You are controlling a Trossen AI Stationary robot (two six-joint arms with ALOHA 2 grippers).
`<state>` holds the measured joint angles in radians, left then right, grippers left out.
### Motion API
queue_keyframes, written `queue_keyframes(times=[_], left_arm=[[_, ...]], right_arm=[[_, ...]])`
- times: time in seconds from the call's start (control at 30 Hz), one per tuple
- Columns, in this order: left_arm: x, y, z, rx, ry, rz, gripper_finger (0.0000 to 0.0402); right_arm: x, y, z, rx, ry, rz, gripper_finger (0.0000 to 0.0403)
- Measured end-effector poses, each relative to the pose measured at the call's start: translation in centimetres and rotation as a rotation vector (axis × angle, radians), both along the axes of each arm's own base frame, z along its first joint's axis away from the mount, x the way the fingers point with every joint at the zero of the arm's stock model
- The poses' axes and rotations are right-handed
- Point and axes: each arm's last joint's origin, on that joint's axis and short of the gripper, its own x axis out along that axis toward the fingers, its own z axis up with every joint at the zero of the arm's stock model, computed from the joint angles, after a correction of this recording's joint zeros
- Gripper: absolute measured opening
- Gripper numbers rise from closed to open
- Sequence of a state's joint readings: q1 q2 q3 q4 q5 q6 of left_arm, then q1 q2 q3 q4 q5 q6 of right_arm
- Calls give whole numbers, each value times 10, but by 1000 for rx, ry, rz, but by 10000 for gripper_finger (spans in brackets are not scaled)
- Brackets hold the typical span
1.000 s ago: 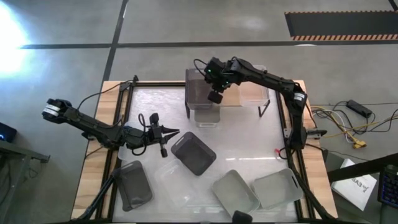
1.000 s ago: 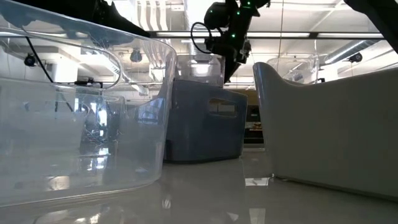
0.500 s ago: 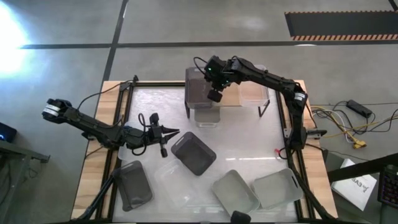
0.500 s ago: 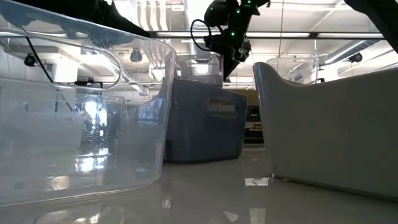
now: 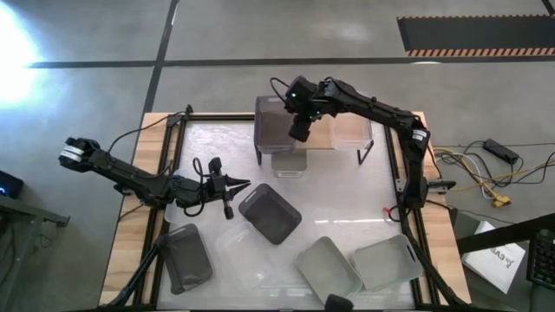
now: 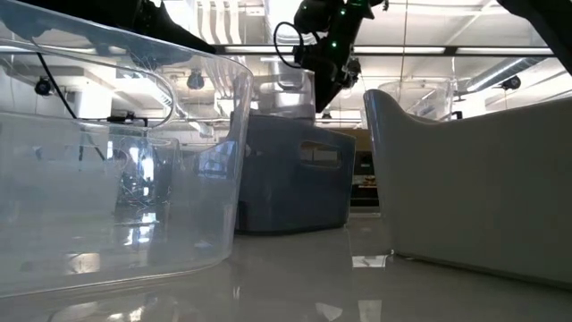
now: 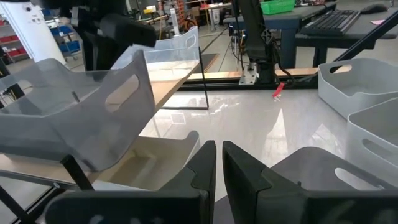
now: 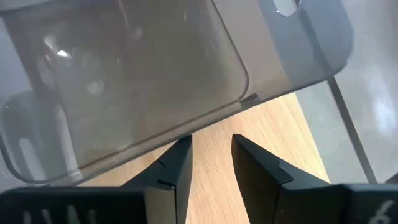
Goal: Stack baskets on shelf by color
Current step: Adjust the black bin on the shelf, then move the top gray bin to the center of the table
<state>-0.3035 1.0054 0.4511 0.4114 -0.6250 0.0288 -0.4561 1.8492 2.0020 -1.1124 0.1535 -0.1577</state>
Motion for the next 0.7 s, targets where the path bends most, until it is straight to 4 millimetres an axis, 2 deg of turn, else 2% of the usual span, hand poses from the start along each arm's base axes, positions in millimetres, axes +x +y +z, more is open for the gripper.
queue_keyframes(times=[0.2,0.47,0.6,0.7], left_arm=[[0,0,0,0,0,0,12],[0,0,0,0,0,0,12],[0,0,0,0,0,0,12],[0,0,0,1,0,0,12]], right_arm=[[-6,3,10,-13,-22,-1,105],[-8,3,10,-33,-4,-16,134],[-18,8,25,-98,-16,-34,136],[-29,24,39,-78,-61,-5,136]])
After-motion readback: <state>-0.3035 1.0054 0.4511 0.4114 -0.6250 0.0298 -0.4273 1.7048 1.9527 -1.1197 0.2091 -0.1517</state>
